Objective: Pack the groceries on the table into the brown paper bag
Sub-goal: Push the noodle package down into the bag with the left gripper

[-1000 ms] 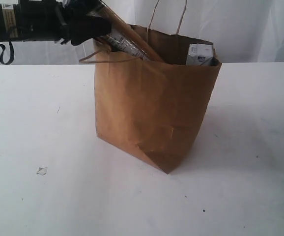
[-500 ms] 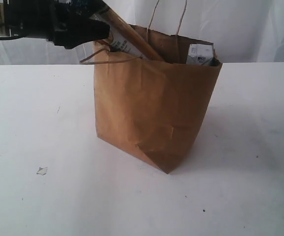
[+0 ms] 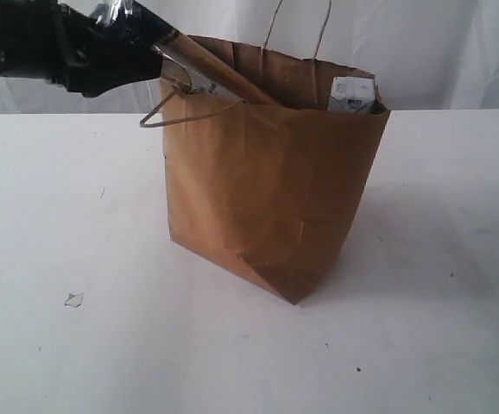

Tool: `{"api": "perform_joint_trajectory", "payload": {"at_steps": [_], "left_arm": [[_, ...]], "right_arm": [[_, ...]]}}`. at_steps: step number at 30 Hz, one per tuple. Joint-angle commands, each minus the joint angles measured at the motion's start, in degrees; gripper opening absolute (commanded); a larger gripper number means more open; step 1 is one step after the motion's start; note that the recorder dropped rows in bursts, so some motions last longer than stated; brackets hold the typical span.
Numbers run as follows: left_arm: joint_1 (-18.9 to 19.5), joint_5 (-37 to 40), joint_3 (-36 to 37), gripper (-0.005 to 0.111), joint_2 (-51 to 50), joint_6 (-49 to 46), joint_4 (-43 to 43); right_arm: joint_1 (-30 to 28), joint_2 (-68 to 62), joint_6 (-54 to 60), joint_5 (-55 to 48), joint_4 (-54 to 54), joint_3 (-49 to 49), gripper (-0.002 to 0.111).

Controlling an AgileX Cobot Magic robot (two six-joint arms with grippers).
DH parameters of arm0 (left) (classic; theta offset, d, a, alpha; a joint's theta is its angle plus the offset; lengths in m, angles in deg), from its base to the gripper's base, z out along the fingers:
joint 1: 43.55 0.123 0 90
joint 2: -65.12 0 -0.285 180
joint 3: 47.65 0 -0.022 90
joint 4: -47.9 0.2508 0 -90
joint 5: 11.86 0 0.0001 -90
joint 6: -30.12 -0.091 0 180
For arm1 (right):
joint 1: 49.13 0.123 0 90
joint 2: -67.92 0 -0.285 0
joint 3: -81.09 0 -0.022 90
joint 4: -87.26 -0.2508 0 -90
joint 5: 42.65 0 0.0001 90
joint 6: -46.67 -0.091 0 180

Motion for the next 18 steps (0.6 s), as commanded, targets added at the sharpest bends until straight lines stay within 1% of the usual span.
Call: {"api": "perform_joint_trajectory", "payload": {"at_steps": [1,4,7,9,12,18], "left_arm": [[1.03,0.32,0.28,0.069,2.5,-0.94,-0.97],[1.03,-0.94,0.55,0.069,3.57,-0.94,-1.76],[0.9,-0.94,0.65,0.069,4.35,-1.11,-3.62],[1.04,-0.54,0.65,0.069,4.91,-1.33,-3.39],[1.04,2.8,0.65,0.069,5.75,-1.42,-2.42],[1.04,4.27,0.65,0.069,5.72,0.39,-0.43]], "right_arm": [[-0.29,0.33,-0.09,0.44,0.16,-0.31,0.041],[-0.29,0.33,-0.09,0.44,0.16,-0.31,0.041],[-0.29,0.33,-0.09,0.44,0.16,-0.31,0.041],[-0.29,0.33,-0.09,0.44,0.16,-0.31,0.041],[-0.29,0.33,-0.09,0.44,0.16,-0.31,0.041],[-0.29,0.33,-0.09,0.44,0.16,-0.31,0.041]]}}
